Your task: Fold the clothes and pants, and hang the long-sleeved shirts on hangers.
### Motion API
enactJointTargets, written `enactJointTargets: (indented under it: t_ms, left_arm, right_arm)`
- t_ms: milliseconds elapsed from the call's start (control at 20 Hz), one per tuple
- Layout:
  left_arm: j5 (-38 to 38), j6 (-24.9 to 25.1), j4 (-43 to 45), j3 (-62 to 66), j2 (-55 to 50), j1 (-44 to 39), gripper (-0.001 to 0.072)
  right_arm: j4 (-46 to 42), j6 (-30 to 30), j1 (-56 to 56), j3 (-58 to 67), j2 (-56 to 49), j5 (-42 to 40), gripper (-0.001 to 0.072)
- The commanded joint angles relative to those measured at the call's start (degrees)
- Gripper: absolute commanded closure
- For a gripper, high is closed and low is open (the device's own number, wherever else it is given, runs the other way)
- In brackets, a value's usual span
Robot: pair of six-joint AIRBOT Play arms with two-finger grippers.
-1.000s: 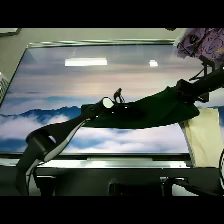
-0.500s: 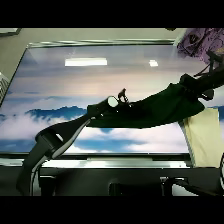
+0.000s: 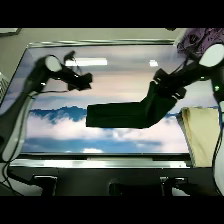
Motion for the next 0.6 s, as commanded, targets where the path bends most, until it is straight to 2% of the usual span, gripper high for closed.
enactJointTargets:
  t_ms: [0,250,550]
  left_arm:
    - [-7.7,4.5,5.0,0.0,7.7,10.3,0.0690]
    - [-8.9,5.0,5.0,0.0,12.0,19.2,0.0690]
    - [-10.2,5.0,5.0,0.0,12.2,22.3,0.0690]
  right_arm:
    - [-0.3,10.4,10.0,0.1,-1.0,-8.3,0.0676]
    - [-0.2,15.8,19.2,0.1,-5.9,-14.1,0.0676]
    - [0.5,20.7,24.3,0.1,-12.9,-23.9,0.0676]
